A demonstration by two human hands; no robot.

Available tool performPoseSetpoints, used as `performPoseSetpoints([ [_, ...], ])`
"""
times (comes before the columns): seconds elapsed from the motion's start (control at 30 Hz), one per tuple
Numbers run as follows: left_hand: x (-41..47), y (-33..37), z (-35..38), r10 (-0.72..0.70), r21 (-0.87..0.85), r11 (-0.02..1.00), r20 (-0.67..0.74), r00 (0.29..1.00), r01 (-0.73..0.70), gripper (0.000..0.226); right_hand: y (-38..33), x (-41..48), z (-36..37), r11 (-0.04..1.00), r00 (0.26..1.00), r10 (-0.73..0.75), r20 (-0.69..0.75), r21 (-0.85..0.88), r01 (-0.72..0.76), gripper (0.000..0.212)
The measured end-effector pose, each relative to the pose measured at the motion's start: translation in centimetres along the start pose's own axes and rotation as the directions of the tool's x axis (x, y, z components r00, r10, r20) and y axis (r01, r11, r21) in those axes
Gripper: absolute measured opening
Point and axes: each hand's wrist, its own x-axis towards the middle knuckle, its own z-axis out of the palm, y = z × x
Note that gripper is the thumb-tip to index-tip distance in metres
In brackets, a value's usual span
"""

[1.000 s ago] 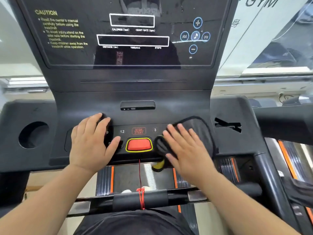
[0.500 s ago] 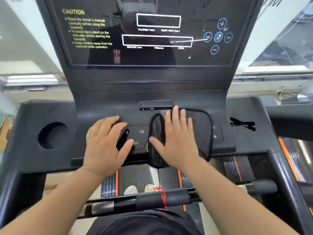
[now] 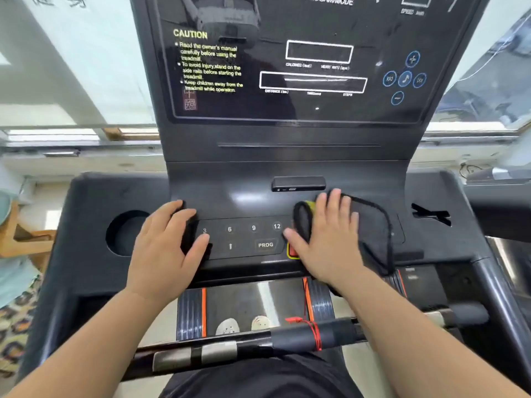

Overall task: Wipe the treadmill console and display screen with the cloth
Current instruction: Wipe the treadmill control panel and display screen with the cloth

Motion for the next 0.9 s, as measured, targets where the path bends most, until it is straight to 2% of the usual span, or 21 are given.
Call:
performPoseSetpoints([
  [0.1,-0.2,-0.6,-0.6,0.015,-0.038,0.999,0.016,1.000,-0.015,0.057,-4.8,-1.5,0.5,0.953,0.949,-0.295,0.109,-0.044,0.301,0.112],
  [0.2,0.1,-1.1,-1.2,0.042,-0.052,0.998,0.027,0.999,-0.040,0.054,-7.4,-3.2,0.7,0.808,0.801,-0.568,0.191,-0.057,0.587,0.103],
  [0.27,0.3,-1.5,-1.5,0.051,-0.068,0.996,0.034,0.998,-0.049,0.053,-7.0,-3.3,0.5,0.712,0.703,-0.674,0.227,-0.050,0.700,0.093],
  [0.3,0.3,-1.7,-1.7,0.055,-0.082,0.995,0.037,0.998,-0.052,0.052,-6.2,-3.0,0.4,0.689,0.680,-0.699,0.219,-0.046,0.723,0.087],
  [0.33,0.3,-2.0,-1.7,0.060,-0.103,0.993,0.041,0.997,-0.055,0.051,-5.3,-2.4,0.4,0.689,0.688,-0.702,0.185,-0.066,0.722,0.082],
  [0.37,0.1,-2.3,-1.8,0.064,-0.127,0.990,0.044,0.997,-0.058,0.050,-4.3,-1.8,0.4,0.715,0.725,-0.675,0.139,-0.118,0.689,0.079],
  [0.43,-0.2,-2.6,-1.8,0.063,-0.173,0.983,0.048,0.997,-0.054,0.050,-3.1,-0.9,0.4,0.821,0.849,-0.524,0.064,-0.228,0.524,0.077],
  [0.5,-0.5,-2.5,-1.9,0.050,-0.215,0.976,0.059,0.997,-0.037,0.052,-3.6,-0.9,1.0,0.893,0.923,-0.385,0.025,-0.243,0.379,0.080],
  [0.57,-0.7,-2.3,-2.1,0.028,-0.240,0.971,0.056,0.998,-0.014,0.053,-5.6,-1.3,1.6,0.920,0.936,-0.351,0.011,-0.184,0.347,0.083],
  [0.63,-0.7,-2.5,-2.3,0.006,-0.231,0.973,0.046,0.999,0.005,0.052,-8.0,-1.6,2.0,0.909,0.919,-0.393,0.018,-0.145,0.391,0.085],
  [0.7,-0.9,-2.8,-2.5,0.000,-0.206,0.979,0.041,0.999,0.008,0.051,-10.6,-1.8,2.1,0.850,0.858,-0.512,0.035,-0.122,0.512,0.083],
  [0.8,-1.1,-3.4,-2.5,0.065,-0.146,0.988,0.047,0.997,-0.058,0.053,-12.9,-2.1,2.2,0.659,0.672,-0.731,0.115,-0.136,0.740,0.077],
  [0.9,-1.4,-3.8,-2.2,0.147,-0.057,0.988,0.086,0.985,-0.142,0.062,-11.6,-2.5,2.3,0.482,0.507,-0.849,0.151,-0.176,0.858,0.074],
])
